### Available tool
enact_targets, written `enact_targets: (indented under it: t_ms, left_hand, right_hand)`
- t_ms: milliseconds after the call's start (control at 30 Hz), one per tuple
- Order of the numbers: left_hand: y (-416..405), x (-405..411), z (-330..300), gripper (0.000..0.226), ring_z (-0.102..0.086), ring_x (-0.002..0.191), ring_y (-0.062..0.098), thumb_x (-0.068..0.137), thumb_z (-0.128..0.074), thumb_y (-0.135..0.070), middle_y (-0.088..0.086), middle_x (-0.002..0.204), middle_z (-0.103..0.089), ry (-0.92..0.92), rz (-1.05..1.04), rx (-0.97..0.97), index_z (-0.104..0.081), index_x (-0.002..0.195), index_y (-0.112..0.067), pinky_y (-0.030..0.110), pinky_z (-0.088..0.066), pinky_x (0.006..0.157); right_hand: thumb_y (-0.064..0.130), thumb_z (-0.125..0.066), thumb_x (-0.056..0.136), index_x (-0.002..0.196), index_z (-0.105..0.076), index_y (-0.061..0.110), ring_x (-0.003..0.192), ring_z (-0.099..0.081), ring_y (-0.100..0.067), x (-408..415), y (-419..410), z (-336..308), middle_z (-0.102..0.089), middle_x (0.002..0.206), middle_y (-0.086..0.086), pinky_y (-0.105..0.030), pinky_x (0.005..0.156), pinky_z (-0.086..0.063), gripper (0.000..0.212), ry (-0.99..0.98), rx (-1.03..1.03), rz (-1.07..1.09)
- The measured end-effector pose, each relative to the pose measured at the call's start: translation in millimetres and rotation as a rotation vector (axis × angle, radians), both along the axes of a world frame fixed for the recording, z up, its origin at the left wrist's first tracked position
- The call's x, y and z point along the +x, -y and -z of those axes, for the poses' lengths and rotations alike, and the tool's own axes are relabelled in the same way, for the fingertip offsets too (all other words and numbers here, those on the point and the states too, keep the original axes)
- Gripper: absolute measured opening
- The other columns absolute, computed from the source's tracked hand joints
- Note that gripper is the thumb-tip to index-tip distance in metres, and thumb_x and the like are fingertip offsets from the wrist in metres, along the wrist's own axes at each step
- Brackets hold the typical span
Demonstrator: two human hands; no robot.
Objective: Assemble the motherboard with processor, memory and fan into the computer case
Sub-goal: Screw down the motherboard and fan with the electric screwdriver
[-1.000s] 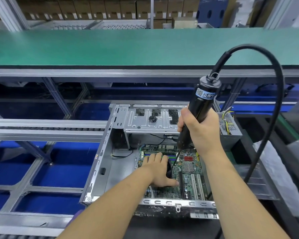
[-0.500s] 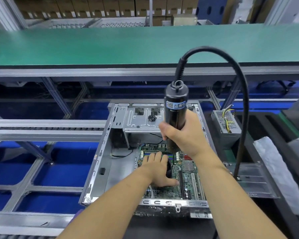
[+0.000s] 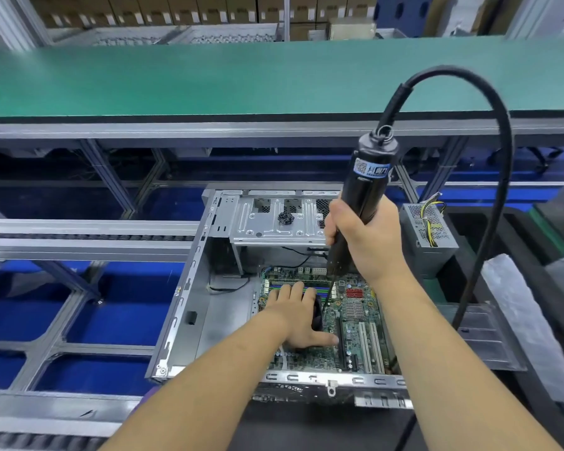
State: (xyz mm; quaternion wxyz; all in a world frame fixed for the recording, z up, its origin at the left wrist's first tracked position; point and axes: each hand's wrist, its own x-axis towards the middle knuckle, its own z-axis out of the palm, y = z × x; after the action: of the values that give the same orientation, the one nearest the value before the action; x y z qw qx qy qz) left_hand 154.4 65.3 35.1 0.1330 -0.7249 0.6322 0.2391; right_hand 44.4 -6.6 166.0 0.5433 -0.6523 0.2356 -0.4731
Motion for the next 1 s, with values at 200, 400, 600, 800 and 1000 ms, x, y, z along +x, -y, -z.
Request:
enact_targets:
  t_ms: [200,400,600,800,1000]
  left_hand:
    - [-0.5,-0.5,2.7,0.113,-0.007,0.147,0.037,0.076,-0.040,-0.089,0.010,0.163,-0.004,0.015,0.006,-0.007,-0.005,0.156,-0.017,0.054,-0.012,0.119]
    - [-1.3,-1.1,3.5,0.112,-0.008,0.147,0.036,0.077,-0.039,-0.088,0.010,0.162,-0.006,0.026,0.005,-0.017,-0.007,0.156,-0.016,0.053,-0.013,0.118]
    - [-2.3,-2.8,0.9,0.109,-0.008,0.147,0.037,0.079,-0.039,-0.085,0.011,0.162,-0.006,0.027,0.003,-0.019,-0.006,0.156,-0.015,0.053,-0.012,0.118]
    - [-0.5,-4.4,0.3,0.108,-0.010,0.146,0.037,0.080,-0.039,-0.085,0.011,0.161,-0.008,0.039,0.004,-0.023,-0.008,0.156,-0.015,0.054,-0.014,0.118]
    - [-1.2,-2.3,1.9,0.107,-0.015,0.144,0.035,0.079,-0.040,-0.085,0.008,0.158,-0.015,0.017,0.007,-0.056,-0.013,0.153,-0.014,0.054,-0.015,0.117]
  right_hand:
    - [0.039,-0.068,0.078,0.073,-0.055,0.014,0.050,-0.055,-0.017,2.7,-2.4,3.7,-0.058,0.056,-0.005,-0.026,0.054,-0.049,0.029,-0.023,-0.024,-0.084]
    - [0.046,-0.068,0.079,0.073,-0.056,0.013,0.053,-0.057,-0.019,6.3,-2.7,6.9,-0.059,0.059,0.000,-0.032,0.057,-0.050,0.036,-0.057,-0.038,-0.116]
    - [0.047,-0.068,0.079,0.072,-0.056,0.008,0.053,-0.057,-0.019,2.9,-1.7,7.0,-0.059,0.059,-0.007,-0.028,0.058,-0.049,0.041,-0.047,-0.022,-0.112]
    - [0.045,-0.068,0.078,0.083,-0.054,0.010,0.052,-0.056,-0.018,-2.8,-1.0,6.5,-0.059,0.063,-0.005,-0.030,0.057,-0.050,0.038,-0.005,0.004,-0.107]
    - [0.044,-0.066,0.076,0.078,-0.054,0.004,0.051,-0.054,-0.018,-6.6,-0.6,5.8,-0.057,0.062,-0.012,-0.031,0.058,-0.049,0.042,0.005,0.016,-0.114]
